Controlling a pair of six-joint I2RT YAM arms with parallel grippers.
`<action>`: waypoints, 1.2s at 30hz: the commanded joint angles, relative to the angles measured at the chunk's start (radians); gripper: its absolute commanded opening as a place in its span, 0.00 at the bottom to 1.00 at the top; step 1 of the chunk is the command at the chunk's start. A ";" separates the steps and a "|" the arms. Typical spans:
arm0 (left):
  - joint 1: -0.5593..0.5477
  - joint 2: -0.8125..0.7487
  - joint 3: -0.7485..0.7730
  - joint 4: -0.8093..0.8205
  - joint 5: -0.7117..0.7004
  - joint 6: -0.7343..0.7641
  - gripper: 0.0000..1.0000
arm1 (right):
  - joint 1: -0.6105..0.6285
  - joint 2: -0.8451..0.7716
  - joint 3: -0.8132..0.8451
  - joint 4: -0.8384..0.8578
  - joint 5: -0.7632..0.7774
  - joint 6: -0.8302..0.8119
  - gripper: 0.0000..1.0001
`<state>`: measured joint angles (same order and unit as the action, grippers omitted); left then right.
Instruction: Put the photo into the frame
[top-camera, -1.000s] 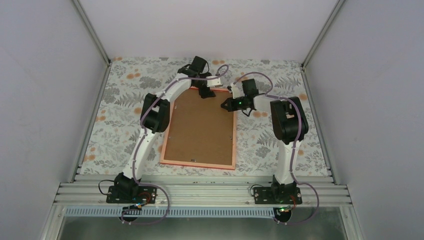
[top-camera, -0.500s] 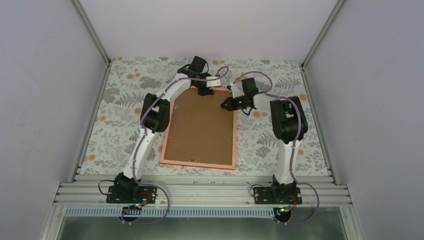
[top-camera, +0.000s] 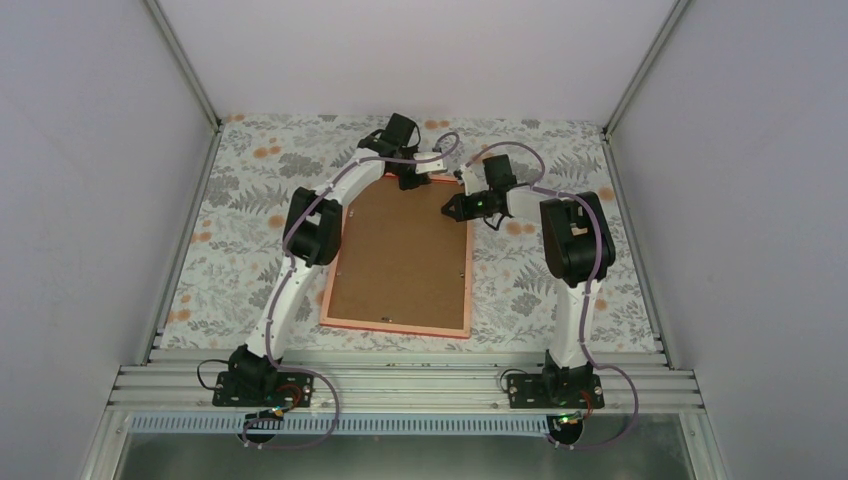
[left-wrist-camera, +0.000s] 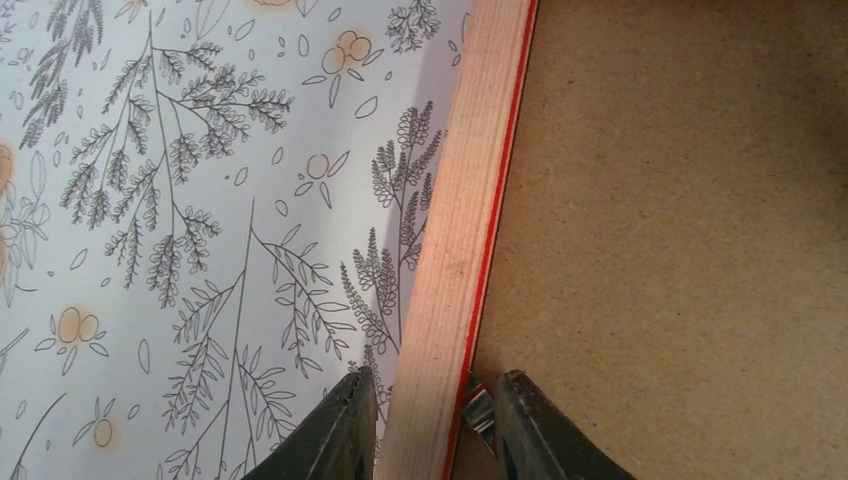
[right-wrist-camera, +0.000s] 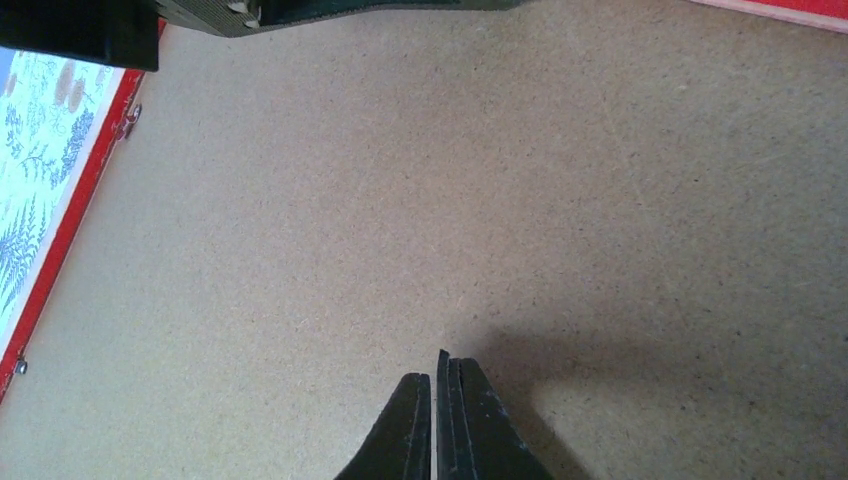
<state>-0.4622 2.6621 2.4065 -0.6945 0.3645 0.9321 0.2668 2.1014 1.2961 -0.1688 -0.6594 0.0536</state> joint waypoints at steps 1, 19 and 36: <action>0.011 0.032 -0.019 -0.021 -0.063 -0.055 0.34 | -0.002 0.000 0.027 -0.065 0.023 -0.028 0.06; 0.011 -0.270 -0.294 0.123 0.008 -0.305 0.53 | -0.063 -0.307 -0.083 -0.218 0.298 -0.005 0.81; -0.044 -0.498 -0.844 0.298 -0.037 -0.266 0.52 | 0.005 -0.175 -0.055 -0.194 0.421 -0.037 0.70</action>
<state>-0.5007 2.1704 1.5681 -0.4408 0.3386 0.6621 0.2436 1.9091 1.2163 -0.3759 -0.3046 0.0341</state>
